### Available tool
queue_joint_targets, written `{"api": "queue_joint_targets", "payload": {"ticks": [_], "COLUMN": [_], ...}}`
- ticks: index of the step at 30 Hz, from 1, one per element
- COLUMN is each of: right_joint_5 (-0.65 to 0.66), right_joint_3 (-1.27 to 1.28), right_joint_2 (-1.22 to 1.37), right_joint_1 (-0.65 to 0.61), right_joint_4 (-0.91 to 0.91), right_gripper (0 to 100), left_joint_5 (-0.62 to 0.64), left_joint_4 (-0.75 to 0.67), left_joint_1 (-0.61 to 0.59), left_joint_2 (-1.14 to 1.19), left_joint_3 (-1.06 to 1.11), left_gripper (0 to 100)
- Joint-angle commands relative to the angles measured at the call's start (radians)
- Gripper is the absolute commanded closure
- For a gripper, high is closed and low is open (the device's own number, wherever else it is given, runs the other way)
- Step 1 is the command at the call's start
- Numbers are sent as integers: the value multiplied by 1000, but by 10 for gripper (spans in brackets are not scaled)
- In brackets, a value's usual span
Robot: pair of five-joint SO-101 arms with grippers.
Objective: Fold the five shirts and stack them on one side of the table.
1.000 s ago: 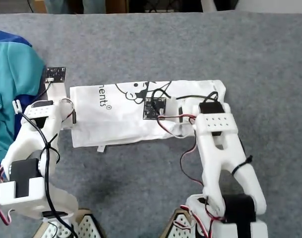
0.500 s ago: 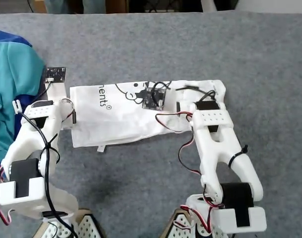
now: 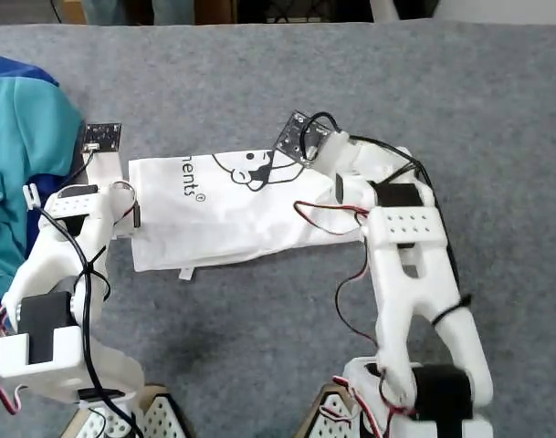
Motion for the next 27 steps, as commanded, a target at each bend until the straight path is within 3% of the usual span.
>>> {"api": "queue_joint_targets", "payload": {"ticks": [1,5,11,17,27], "right_joint_5": [-15,-28,-121,-241,-284], "right_joint_3": [-48,-18,-25,-154,-280], "right_joint_2": [-77,-31,220,461,530], "right_joint_1": [29,20,-21,-94,-130], "right_joint_4": [161,146,-78,-186,-41], "right_gripper": [986,983,983,983,983], "left_joint_5": [-9,-9,-9,-9,-9], "left_joint_4": [6,6,0,0,0], "left_joint_1": [-7,-8,-5,-4,-8], "left_joint_2": [-2,-2,-5,-5,-3], "left_joint_3": [-36,-31,-22,-22,-22], "left_gripper": [939,939,939,939,939]}}
